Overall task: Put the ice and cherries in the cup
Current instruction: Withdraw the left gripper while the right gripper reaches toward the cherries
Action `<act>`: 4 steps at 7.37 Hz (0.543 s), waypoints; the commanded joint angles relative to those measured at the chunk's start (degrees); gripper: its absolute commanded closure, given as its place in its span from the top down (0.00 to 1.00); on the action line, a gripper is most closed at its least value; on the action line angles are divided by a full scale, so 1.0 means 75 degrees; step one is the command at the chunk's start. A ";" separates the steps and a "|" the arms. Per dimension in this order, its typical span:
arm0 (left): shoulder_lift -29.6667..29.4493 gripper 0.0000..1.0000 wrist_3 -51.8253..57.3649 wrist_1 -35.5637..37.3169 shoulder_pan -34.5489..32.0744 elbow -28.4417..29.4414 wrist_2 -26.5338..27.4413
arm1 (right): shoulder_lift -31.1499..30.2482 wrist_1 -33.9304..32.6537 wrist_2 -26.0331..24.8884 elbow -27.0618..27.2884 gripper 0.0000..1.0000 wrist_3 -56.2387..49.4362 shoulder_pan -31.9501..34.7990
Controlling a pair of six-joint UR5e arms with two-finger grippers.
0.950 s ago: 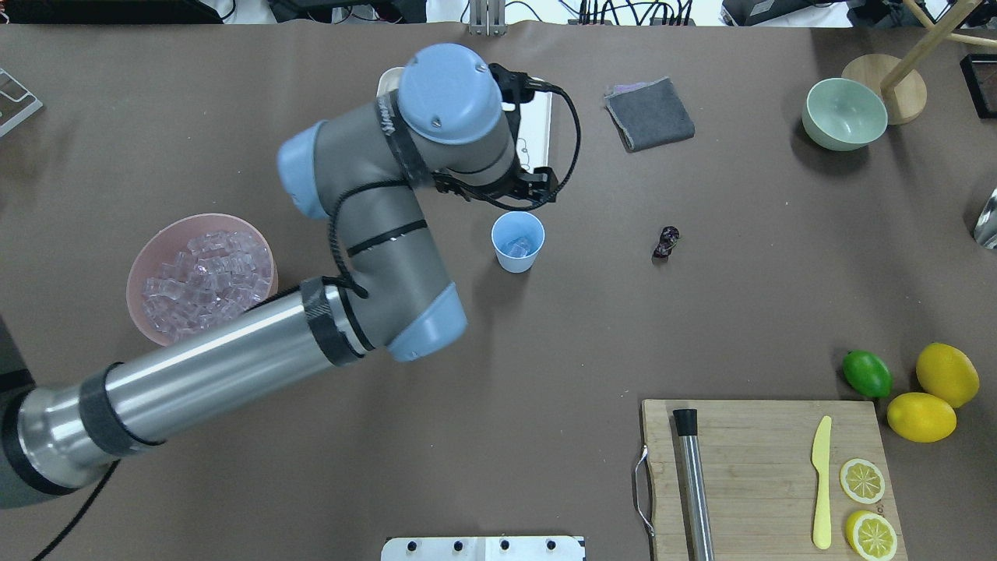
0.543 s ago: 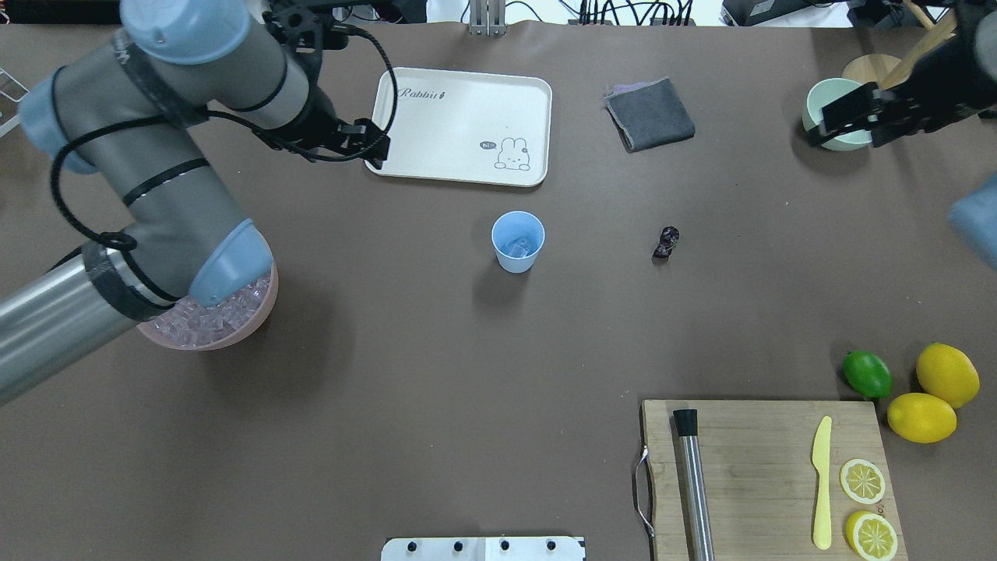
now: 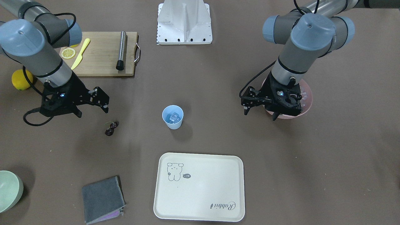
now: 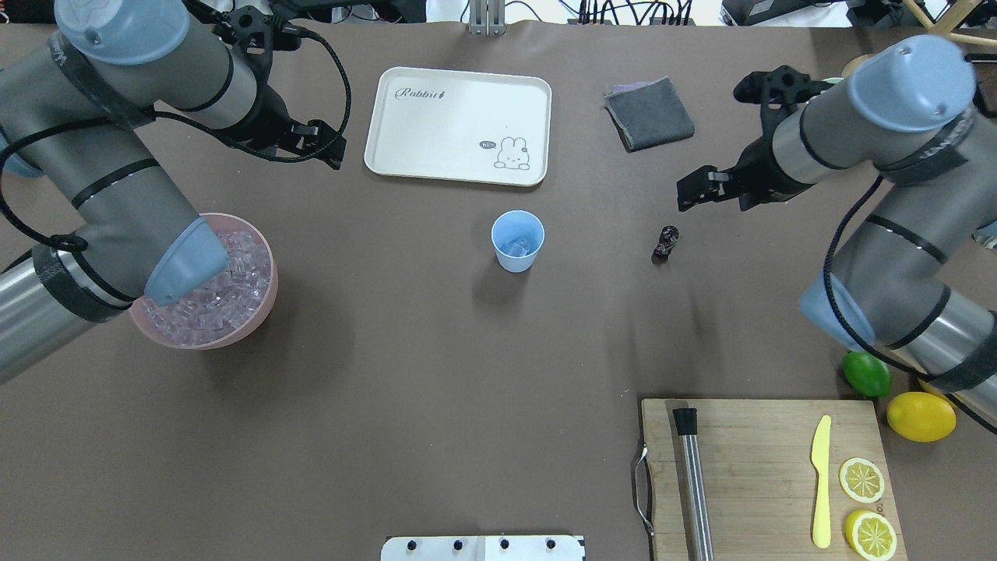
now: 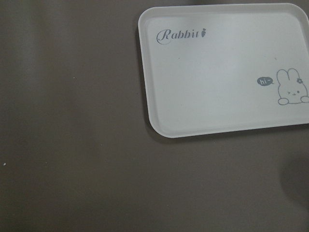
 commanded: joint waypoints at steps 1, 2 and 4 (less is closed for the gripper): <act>0.0022 0.98 -0.0031 -0.0013 0.0033 -0.0033 0.0005 | 0.0274 0.0021 -0.0733 -0.0362 0.99 0.0446 -0.0658; 0.0022 0.98 -0.0020 -0.0013 0.0033 -0.0021 0.0005 | 0.0367 0.0009 -0.0958 -0.0397 0.98 0.0447 -0.0766; 0.0033 0.98 0.0039 -0.0024 0.0057 0.0002 0.0005 | 0.0403 0.0021 -0.0995 -0.0817 0.98 0.0365 -0.0849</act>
